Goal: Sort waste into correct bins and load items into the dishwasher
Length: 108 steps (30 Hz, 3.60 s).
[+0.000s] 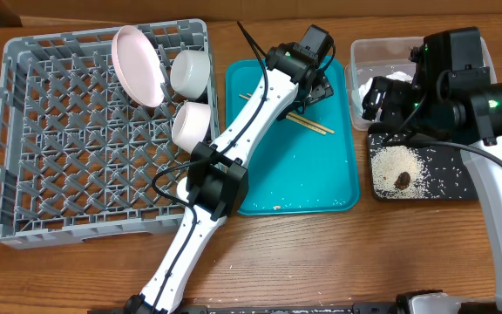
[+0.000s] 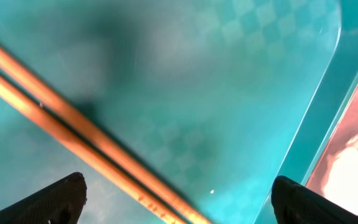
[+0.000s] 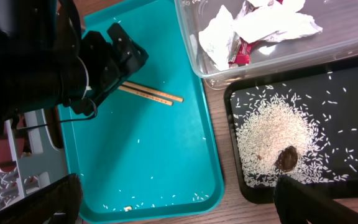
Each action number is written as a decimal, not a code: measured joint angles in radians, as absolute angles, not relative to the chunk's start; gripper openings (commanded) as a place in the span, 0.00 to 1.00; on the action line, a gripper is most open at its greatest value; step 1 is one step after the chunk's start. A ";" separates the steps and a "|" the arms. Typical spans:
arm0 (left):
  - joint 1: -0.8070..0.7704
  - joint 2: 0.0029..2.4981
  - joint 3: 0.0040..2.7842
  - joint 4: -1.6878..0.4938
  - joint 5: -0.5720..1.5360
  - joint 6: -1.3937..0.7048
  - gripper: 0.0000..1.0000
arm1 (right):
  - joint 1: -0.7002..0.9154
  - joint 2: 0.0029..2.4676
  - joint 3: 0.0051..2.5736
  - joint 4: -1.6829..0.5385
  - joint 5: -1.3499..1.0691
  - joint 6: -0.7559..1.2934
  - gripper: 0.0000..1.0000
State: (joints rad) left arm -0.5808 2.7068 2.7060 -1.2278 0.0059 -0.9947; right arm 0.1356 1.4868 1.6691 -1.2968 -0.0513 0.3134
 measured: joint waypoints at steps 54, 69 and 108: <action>-0.616 2.710 2.666 -1.171 -0.162 -1.119 1.00 | 0.136 1.487 1.669 -1.297 -0.052 0.313 1.00; -0.616 2.710 2.666 -1.095 -0.214 -1.119 1.00 | 0.135 1.487 1.669 -1.297 -0.052 0.314 1.00; -0.616 2.661 2.460 -1.023 -0.180 -1.121 0.97 | 0.136 1.487 1.669 -1.296 -0.052 0.313 1.00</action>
